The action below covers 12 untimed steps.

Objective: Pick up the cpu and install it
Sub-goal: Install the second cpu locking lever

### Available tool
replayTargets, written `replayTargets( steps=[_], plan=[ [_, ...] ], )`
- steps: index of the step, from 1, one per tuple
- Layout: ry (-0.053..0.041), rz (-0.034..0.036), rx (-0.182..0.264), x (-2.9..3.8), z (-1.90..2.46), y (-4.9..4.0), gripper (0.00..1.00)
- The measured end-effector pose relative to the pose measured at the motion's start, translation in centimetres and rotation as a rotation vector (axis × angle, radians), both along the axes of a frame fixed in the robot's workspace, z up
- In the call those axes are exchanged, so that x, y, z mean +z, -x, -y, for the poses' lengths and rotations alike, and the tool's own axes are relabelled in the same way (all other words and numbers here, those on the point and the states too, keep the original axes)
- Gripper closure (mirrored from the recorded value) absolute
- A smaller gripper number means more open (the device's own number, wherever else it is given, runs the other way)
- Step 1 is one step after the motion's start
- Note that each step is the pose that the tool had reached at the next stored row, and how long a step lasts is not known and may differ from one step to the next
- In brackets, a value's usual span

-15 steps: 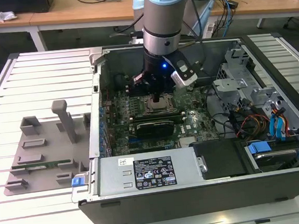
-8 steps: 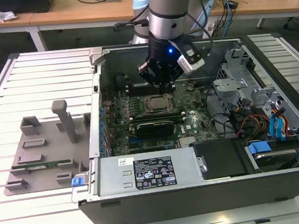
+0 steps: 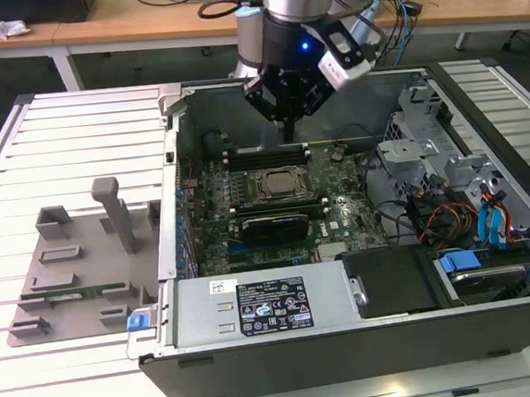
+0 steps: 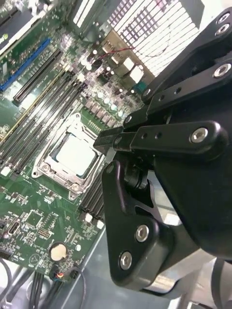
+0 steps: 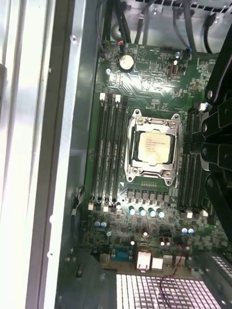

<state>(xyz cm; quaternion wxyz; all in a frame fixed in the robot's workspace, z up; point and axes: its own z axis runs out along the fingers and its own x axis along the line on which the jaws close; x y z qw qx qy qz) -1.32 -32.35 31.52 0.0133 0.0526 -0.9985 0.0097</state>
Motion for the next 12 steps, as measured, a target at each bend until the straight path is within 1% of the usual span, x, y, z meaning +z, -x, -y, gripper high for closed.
replayTargets(
  steps=[1, 3, 6, 12],
  plan=[
    [0.0031, 0.0, 0.0, 0.64, -0.06, 0.0, 0.89],
    [0.0062, 0.0, 0.0, 1.3, -0.11, 0.0, 0.89],
    [0.0084, 0.0001, 0.0, 2.02, -0.16, 0.0, 0.89],
    [0.0081, 0.0, 0.0, 2.03, -0.16, 0.0, 0.89]
  ],
)
